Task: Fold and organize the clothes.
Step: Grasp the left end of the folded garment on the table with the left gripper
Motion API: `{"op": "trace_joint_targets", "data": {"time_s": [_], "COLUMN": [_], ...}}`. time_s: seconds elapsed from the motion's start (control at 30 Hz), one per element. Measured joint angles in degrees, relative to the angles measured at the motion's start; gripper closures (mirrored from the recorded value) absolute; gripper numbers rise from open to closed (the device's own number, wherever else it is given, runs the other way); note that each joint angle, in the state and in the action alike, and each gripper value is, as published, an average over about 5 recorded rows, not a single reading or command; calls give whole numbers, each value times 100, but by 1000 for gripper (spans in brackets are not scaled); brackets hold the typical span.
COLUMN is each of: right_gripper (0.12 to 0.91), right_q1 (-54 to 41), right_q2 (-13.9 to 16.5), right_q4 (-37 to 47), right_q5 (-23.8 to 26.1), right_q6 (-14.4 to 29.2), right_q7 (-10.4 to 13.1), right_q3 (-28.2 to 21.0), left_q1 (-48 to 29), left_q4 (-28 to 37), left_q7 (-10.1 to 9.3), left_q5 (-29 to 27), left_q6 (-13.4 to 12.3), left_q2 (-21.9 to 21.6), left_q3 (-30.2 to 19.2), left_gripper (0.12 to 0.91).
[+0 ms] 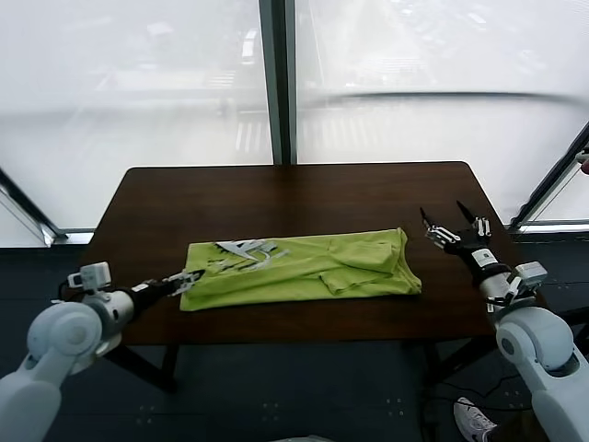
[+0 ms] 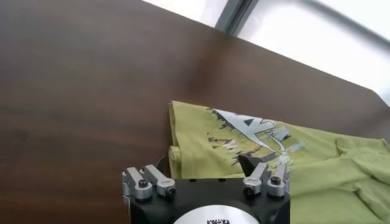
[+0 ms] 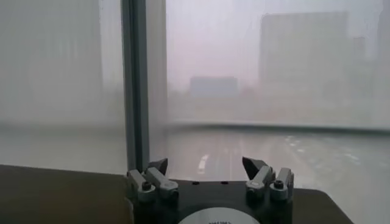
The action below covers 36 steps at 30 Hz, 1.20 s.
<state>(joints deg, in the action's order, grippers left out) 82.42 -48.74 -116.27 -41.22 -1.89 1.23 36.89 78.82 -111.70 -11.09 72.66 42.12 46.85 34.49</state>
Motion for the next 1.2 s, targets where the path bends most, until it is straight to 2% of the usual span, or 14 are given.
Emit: {"op": "trace_joint_targets", "data": {"time_s": [0.3, 0.5, 0.67, 0.8, 0.93, 1.03, 1.13, 1.2], "right_gripper": [118, 118, 118, 118, 118, 118, 118, 118], "right_q1": [25, 115, 177, 198, 206, 209, 193, 167], "right_q2": [-81, -158, -218, -251, -282, -318, -372, -415], "right_q4": [-64, -136, -205, -254, -271, -274, -267, -251], "right_q5": [-3, 2, 10, 10, 4, -10, -20, -22], "right_q6": [-24, -23, -23, -23, -24, -20, 19, 60], "right_q7": [10, 10, 10, 19, 99, 201, 306, 364], "right_q3": [36, 87, 122, 145, 163, 180, 176, 150], "left_q1": [-69, -180, -260, -258, -208, -158, -89, -37], "left_q4": [80, 167, 277, 300, 245, 164, 39, -49], "left_q7": [200, 240, 240, 236, 215, 186, 168, 171], "left_q5": [63, 53, 37, 2, -51, -56, -63, -144], "left_q6": [-11, -11, -10, -2, 17, 31, 34, 34], "left_q2": [153, 248, 300, 310, 315, 324, 303, 259], "left_q3": [-135, -244, -284, -285, -262, -199, -100, -17], "left_gripper": [123, 126, 180, 334, 592, 755, 839, 853]}}
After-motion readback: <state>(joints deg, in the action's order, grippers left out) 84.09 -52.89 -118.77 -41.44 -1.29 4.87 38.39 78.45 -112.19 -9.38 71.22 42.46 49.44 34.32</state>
